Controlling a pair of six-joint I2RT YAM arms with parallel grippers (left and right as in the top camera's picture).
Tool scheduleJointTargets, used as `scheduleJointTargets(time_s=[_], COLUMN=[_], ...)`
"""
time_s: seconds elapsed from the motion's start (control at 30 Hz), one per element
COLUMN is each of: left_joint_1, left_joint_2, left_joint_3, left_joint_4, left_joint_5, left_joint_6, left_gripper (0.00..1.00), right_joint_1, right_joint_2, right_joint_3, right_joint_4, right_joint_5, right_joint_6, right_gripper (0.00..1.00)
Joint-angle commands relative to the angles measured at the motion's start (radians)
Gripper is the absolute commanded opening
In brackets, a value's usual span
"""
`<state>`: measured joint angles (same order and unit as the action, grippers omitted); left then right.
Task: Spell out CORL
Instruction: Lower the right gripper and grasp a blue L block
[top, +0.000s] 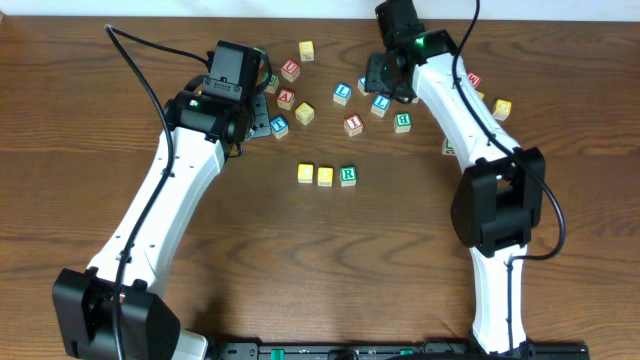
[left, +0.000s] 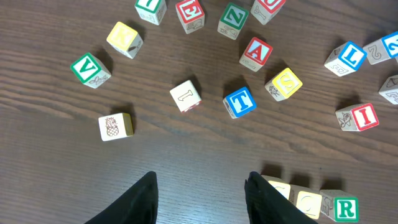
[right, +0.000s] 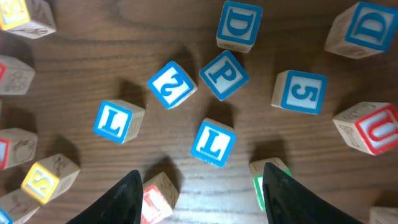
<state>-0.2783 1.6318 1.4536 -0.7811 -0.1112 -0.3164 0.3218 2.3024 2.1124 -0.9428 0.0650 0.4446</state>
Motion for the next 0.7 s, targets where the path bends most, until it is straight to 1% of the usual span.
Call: scheduleJointTargets(time_s=[0.0, 0.17, 0.37, 0.67], left_joint_1=[0.003, 0.003, 0.003, 0.003], left_joint_2=[0.011, 0.011, 0.011, 0.011], left_joint_3=[0.016, 0.016, 0.016, 0.016], left_joint_4=[-0.001, 0.0, 0.0, 0.0], left_joint_5=[-0.013, -0.013, -0.013, -0.013], left_joint_6=[0.005, 0.005, 0.005, 0.005], left_gripper=[0.45, 0.44, 0.44, 0.45], right_joint_1=[0.0, -0.002, -0.002, -0.002], right_joint_2=[0.041, 0.068, 0.087, 0.126], right_joint_3=[0.019, 0.019, 0.019, 0.019], right_joint_4=[0.013, 0.02, 0.035, 0.029], right_joint_5=[0.023, 0.047, 0.051, 0.053], right_joint_6=[0.024, 0.056, 0.072, 0.124], right_gripper=[0.56, 0.55, 0.49, 0.45])
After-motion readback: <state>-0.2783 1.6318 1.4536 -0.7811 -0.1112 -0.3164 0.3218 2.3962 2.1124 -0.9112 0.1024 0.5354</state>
